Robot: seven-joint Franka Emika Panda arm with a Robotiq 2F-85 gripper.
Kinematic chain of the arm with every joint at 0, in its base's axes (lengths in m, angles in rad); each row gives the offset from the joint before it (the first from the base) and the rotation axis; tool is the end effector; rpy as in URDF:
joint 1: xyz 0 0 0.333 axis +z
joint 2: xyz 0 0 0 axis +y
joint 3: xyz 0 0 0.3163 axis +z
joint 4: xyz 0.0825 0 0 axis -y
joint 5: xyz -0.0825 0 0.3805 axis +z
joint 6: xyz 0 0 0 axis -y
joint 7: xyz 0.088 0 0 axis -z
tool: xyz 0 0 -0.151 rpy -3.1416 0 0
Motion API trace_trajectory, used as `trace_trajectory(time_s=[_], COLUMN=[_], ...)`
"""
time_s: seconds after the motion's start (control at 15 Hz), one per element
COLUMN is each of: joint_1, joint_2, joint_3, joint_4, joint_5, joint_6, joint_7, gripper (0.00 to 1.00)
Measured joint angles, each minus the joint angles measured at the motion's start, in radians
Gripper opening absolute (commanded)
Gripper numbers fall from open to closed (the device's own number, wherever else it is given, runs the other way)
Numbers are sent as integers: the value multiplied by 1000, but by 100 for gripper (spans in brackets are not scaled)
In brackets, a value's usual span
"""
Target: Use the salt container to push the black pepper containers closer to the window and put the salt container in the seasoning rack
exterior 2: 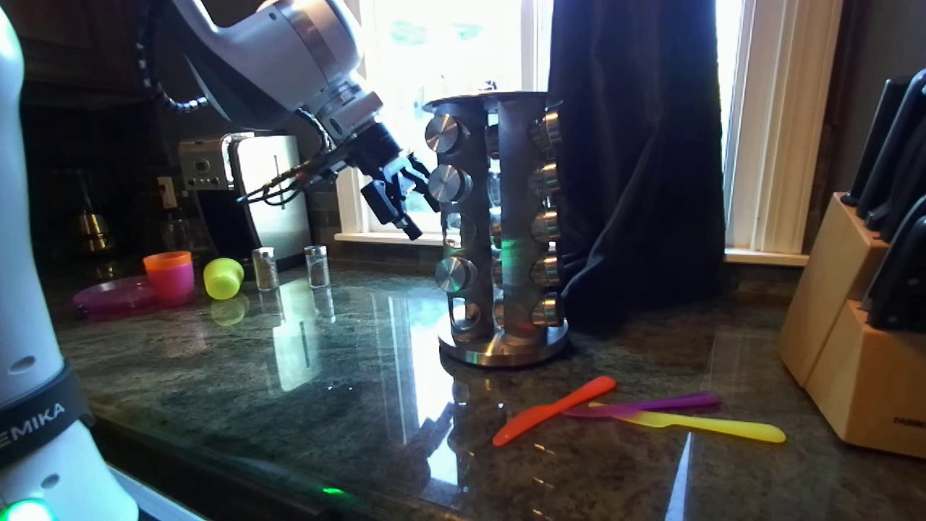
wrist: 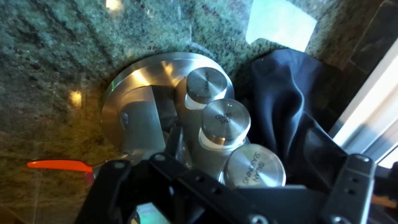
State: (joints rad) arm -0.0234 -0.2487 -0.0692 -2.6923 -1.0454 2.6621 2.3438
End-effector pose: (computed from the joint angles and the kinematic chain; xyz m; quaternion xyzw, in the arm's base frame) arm 0.4242 -0.0304 0.2902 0.6879 -0.6667 0.2856 0.0276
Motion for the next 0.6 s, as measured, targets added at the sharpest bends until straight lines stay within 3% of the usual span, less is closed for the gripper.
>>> trace_trajectory(time_s=[0.27,0.4,0.6], joint_1=[12,122,349], joint_2=[-28,-2,41], joint_3=[-106,-194,-309], joint_4=[-60,-60,-58], joint_5=[217,367,613], joint_6=[235,294,326], joint_7=[-293,-447,-638], gripper=[100,100,100])
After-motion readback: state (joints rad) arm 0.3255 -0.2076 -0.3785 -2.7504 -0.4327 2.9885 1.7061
